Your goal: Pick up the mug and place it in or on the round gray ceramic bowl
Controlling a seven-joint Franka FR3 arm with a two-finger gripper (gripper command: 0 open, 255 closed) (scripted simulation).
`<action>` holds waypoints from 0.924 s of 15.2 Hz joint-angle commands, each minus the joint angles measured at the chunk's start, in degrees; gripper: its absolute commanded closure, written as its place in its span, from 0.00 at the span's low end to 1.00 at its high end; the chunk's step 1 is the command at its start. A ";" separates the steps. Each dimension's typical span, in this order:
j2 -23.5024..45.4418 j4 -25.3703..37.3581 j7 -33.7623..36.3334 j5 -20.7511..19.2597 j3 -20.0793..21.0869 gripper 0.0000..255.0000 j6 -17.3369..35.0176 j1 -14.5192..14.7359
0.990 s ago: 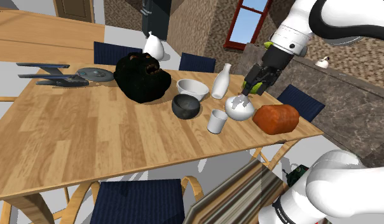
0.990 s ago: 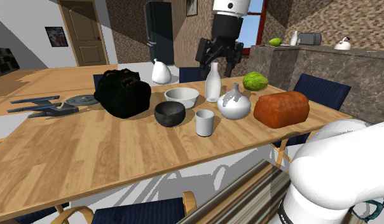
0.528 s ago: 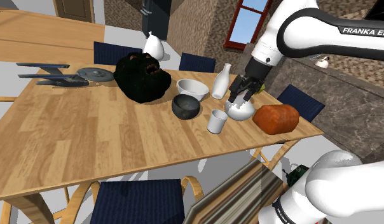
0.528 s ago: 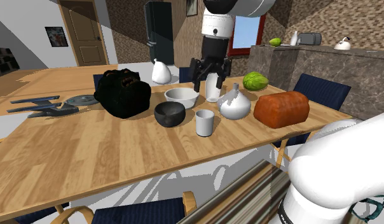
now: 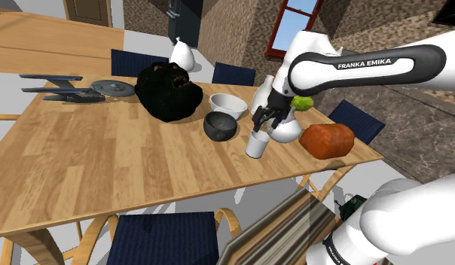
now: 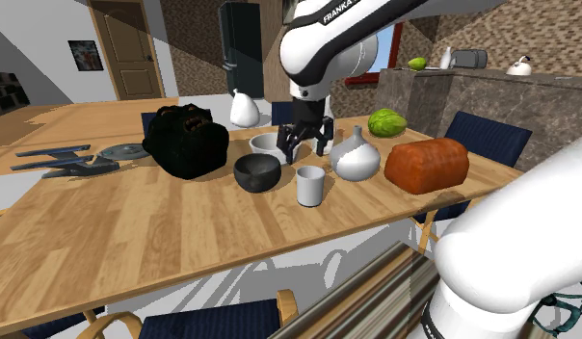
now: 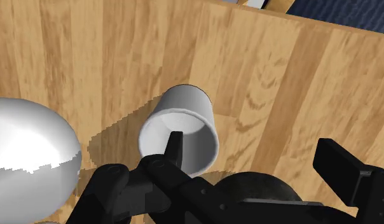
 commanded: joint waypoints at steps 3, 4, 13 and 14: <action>8.21 0.63 1.91 -2.99 0.91 0.00 7.27 -1.62; 10.38 1.06 2.53 -3.90 1.11 0.00 8.90 -2.04; 17.36 -0.44 4.15 -6.27 1.32 0.00 17.18 -3.03; 17.36 -0.44 4.15 -6.27 1.32 0.00 17.18 -3.02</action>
